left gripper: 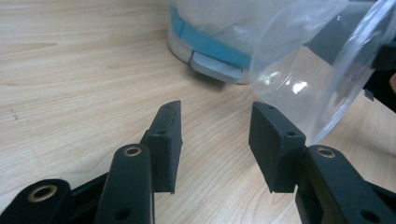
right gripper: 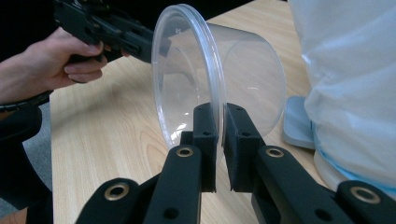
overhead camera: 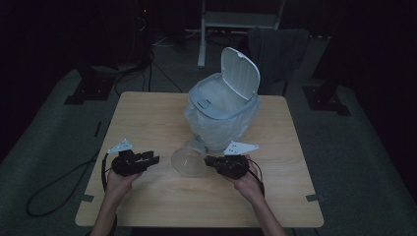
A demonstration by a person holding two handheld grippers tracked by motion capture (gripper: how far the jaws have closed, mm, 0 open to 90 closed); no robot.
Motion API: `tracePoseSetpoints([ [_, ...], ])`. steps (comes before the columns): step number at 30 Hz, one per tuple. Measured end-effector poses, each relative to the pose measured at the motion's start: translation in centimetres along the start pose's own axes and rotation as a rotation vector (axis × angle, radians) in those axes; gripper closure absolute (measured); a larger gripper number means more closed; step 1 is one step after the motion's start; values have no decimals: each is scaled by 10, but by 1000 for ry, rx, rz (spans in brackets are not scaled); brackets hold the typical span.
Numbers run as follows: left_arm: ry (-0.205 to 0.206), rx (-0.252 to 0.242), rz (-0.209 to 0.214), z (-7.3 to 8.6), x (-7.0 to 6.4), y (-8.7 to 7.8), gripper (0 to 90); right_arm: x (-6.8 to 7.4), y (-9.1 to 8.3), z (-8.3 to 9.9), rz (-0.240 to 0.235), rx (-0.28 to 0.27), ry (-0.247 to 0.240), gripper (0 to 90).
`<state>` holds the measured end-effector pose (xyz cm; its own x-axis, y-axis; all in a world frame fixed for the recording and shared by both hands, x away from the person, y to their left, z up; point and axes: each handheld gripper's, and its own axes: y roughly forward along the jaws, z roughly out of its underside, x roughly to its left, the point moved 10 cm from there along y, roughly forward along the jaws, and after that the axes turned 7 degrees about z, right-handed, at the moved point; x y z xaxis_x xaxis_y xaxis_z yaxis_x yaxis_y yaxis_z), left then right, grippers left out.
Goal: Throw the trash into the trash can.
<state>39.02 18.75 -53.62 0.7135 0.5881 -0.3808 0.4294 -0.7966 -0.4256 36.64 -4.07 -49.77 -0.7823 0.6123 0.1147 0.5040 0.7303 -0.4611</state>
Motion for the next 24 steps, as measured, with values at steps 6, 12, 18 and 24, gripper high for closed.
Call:
tracePoseSetpoints([
  [6,-4,2,-8,3,2,-2,551,4,-6,-11,-1,-23,-21,835],
  [12,-5,4,-12,4,3,-2,551,6,-10,-20,-2,-37,-40,835],
  [18,-9,14,-13,7,4,1,551,7,-13,-30,-3,-52,-55,835],
  [24,-10,28,-21,13,5,4,545,8,-17,-41,-5,-70,-62,835],
])
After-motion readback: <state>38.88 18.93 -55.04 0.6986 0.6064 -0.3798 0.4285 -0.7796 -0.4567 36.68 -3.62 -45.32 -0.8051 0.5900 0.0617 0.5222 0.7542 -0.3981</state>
